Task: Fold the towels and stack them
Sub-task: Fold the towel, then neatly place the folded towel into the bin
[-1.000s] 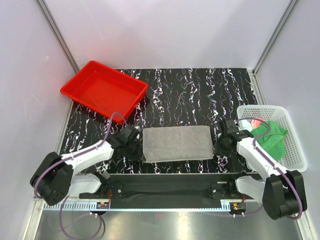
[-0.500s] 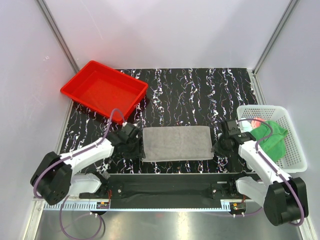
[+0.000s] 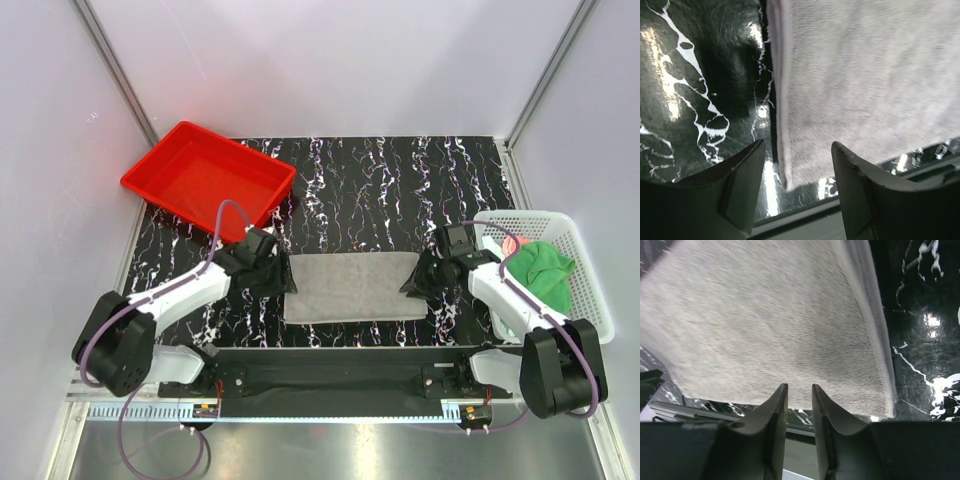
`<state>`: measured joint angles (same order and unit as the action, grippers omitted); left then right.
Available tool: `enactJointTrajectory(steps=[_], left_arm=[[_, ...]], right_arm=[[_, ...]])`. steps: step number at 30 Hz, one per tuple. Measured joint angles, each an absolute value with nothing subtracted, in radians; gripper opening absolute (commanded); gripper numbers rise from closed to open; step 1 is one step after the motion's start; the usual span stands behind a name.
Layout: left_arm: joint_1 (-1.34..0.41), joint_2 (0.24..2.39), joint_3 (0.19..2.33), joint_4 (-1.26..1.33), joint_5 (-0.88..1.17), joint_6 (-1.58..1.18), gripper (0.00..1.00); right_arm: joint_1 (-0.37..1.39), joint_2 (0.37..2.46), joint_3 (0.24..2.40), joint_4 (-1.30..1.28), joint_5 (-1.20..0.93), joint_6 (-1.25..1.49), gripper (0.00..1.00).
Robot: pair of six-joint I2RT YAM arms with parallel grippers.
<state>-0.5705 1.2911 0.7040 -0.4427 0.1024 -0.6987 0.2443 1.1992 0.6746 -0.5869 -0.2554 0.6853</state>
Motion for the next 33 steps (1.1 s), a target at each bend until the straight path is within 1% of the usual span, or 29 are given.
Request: enactJointTrajectory(steps=[1, 6, 12, 17, 21, 24, 25, 27, 28, 29, 31, 32, 33], left_arm=[[-0.57, 1.308, 0.693, -0.431, 0.102, -0.701, 0.59], [-0.57, 1.352, 0.643, -0.408, 0.108, -0.707, 0.6], [-0.569, 1.365, 0.645, -0.358, 0.121, -0.698, 0.59], [-0.569, 1.386, 0.653, -0.335, 0.135, -0.693, 0.57], [-0.569, 1.409, 0.662, -0.316, 0.143, -0.693, 0.55], [-0.569, 1.43, 0.674, -0.302, 0.15, -0.693, 0.51], [-0.569, 1.438, 0.677, -0.293, 0.152, -0.693, 0.49], [-0.569, 1.451, 0.685, -0.286, 0.155, -0.695, 0.38], [-0.569, 1.459, 0.687, -0.284, 0.155, -0.695, 0.32], [-0.568, 1.468, 0.69, -0.284, 0.155, -0.694, 0.19], [-0.568, 1.484, 0.701, -0.287, 0.161, -0.694, 0.08], [-0.568, 1.493, 0.713, -0.295, 0.162, -0.689, 0.0], [-0.568, 1.502, 0.725, -0.306, 0.162, -0.684, 0.0]], right_arm=[[0.244, 1.201, 0.653, -0.576, -0.262, 0.686, 0.27], [0.244, 1.195, 0.595, -0.604, -0.235, 0.683, 0.25], [0.259, 1.146, 0.693, -0.657, -0.246, 0.669, 0.25], [0.326, 1.143, 0.73, -0.586, -0.303, 0.688, 0.25], [0.401, 1.203, 0.641, -0.469, -0.327, 0.737, 0.26], [0.431, 1.254, 0.548, -0.411, -0.33, 0.766, 0.26], [0.435, 1.263, 0.526, -0.406, -0.328, 0.772, 0.27], [0.437, 1.259, 0.515, -0.397, -0.33, 0.781, 0.29], [0.44, 1.247, 0.516, -0.392, -0.326, 0.781, 0.3], [0.441, 1.232, 0.517, -0.392, -0.324, 0.781, 0.35], [0.442, 1.181, 0.524, -0.403, -0.319, 0.783, 0.4], [0.442, 1.147, 0.535, -0.413, -0.317, 0.783, 0.54], [0.442, 1.12, 0.547, -0.418, -0.316, 0.788, 0.6]])
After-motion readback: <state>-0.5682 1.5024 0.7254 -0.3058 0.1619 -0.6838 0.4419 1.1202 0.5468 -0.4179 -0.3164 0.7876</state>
